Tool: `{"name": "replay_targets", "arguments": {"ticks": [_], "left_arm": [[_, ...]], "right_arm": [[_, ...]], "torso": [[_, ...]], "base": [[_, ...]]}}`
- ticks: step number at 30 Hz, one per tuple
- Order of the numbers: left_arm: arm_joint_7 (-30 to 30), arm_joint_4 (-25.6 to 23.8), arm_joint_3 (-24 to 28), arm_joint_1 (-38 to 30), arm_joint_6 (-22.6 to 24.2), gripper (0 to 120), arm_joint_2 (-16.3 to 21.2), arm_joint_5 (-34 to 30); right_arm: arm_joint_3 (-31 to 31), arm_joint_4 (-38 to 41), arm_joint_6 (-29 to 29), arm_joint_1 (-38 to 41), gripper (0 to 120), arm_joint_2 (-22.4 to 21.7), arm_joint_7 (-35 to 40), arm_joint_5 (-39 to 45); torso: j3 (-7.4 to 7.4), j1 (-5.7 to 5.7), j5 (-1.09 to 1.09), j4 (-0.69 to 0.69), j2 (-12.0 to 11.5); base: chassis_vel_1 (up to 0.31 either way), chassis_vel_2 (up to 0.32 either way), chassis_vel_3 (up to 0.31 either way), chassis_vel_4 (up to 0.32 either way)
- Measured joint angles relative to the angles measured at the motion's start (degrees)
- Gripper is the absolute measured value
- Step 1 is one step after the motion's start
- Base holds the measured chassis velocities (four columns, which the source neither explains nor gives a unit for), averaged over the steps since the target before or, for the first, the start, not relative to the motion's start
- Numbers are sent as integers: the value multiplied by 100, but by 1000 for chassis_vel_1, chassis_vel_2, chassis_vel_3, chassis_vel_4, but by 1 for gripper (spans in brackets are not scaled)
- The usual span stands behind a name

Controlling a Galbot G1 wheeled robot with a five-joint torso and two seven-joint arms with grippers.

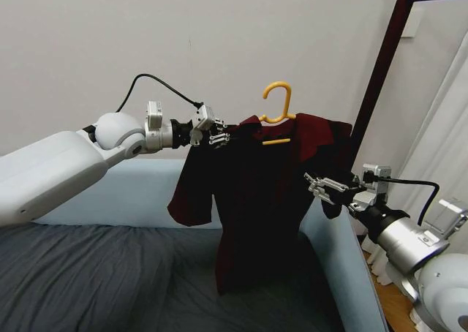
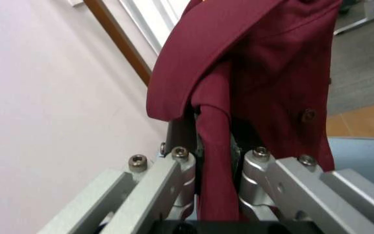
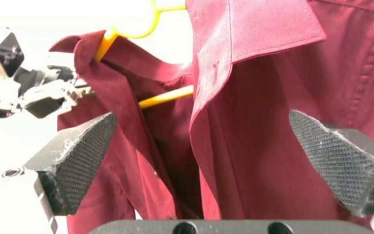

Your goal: Pick up the clothes from the sofa and hang them on the clothes hanger.

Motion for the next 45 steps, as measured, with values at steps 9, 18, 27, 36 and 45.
{"name": "replay_targets", "arguments": {"ticks": [9, 18, 27, 36, 45], "left_arm": [[23, -139, -164, 198, 13, 7, 22, 120], [57, -154, -166, 194, 15, 7, -92, 124], [52, -165, -166, 232, 19, 7, -66, 154], [55, -167, -161, 202, 27, 7, -67, 152], [61, -76, -145, 186, 36, 7, -115, 171]], "right_arm": [[-322, -194, 129, 503, 100, -63, -59, 211], [-352, -239, 155, 507, 72, -147, -6, 274], [-359, -211, 238, 316, 42, -175, -52, -152], [-373, -219, 282, 307, 4, -326, -96, -495], [-392, -206, 325, 232, 0, -509, -260, -1440]], "torso": [[0, 0, -2, 5, 0], [0, 0, 0, 0, 0], [0, 0, 0, 0, 0], [0, 0, -1, 0, 0], [0, 0, -1, 1, 0]], "base": [[0, 0, 0, 0], [0, 0, 0, 0], [0, 0, 0, 0], [0, 0, 0, 0], [0, 0, 0, 0]]}}
